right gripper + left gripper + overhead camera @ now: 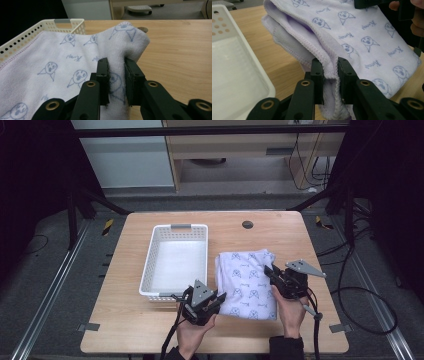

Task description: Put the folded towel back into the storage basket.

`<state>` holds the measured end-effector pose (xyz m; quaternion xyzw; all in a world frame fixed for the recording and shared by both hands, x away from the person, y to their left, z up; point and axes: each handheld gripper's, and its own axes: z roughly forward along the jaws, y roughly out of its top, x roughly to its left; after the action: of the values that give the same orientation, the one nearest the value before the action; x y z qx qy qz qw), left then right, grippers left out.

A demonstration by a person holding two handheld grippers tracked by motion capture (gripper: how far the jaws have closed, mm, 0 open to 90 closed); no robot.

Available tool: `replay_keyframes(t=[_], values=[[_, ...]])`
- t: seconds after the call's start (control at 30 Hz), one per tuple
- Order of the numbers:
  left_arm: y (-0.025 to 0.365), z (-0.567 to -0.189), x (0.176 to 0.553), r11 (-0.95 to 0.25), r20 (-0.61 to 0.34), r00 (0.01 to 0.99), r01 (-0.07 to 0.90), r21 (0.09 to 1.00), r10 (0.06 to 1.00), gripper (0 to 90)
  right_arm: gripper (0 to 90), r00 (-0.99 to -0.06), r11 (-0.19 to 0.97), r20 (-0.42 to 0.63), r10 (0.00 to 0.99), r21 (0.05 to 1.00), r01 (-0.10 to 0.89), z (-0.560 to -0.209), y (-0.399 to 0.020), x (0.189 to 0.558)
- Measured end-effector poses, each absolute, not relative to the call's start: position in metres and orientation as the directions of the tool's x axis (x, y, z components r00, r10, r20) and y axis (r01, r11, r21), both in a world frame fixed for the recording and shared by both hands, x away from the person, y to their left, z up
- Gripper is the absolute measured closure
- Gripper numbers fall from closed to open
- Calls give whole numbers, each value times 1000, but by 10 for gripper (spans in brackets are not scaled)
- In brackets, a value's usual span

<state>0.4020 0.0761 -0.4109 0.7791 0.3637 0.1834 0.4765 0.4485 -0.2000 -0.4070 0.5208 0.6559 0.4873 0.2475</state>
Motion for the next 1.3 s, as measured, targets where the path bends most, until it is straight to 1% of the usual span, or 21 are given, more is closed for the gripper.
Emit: replay_keyframes(t=[0.17,0.43,0.87,1.1,1.3], values=[[76,-397,402,-306,-16,667,363,880,745,759,756,-332,-15,165,929,912,410,-390,-194,448],[91,-381,414,-274,-53,671,373,886,739,760,757,-341,-12,153,927,924,382,-372,-183,451],[111,-360,418,-267,-14,647,335,903,763,760,758,-362,21,120,924,931,363,-350,-157,465],[128,-353,419,-243,-19,625,333,911,781,760,758,-387,57,90,918,934,353,-339,-137,473],[146,-346,419,-223,-23,603,331,917,798,761,760,-417,59,95,904,938,343,-331,-120,479]])
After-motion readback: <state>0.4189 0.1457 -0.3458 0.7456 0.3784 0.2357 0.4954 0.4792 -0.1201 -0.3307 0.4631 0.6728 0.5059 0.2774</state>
